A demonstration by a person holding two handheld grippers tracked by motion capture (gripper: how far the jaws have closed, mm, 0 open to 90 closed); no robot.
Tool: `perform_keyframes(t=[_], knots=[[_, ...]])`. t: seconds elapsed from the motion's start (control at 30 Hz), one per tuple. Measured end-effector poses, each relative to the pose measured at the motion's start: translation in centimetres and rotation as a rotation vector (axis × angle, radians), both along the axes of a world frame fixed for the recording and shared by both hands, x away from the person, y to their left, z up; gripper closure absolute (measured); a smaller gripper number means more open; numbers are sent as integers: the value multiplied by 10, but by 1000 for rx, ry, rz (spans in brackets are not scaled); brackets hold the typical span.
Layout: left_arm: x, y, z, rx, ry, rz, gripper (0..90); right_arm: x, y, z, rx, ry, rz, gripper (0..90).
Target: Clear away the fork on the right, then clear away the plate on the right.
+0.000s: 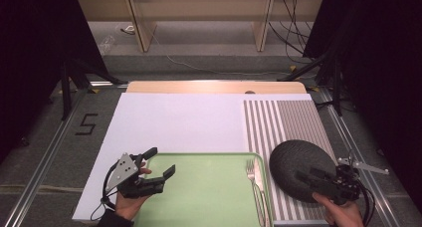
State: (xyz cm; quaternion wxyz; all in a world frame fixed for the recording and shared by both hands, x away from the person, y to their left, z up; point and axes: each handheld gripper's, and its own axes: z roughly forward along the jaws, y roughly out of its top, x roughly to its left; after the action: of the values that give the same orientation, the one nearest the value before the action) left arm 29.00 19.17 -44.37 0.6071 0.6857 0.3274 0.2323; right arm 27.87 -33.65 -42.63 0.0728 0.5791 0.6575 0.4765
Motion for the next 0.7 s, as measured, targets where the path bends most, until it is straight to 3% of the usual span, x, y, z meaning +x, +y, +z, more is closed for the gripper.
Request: perform_keyframes(t=[0.7], knots=[[0, -1, 0, 2, 4, -2, 176, -11, -25, -7, 13, 54, -90, 206]])
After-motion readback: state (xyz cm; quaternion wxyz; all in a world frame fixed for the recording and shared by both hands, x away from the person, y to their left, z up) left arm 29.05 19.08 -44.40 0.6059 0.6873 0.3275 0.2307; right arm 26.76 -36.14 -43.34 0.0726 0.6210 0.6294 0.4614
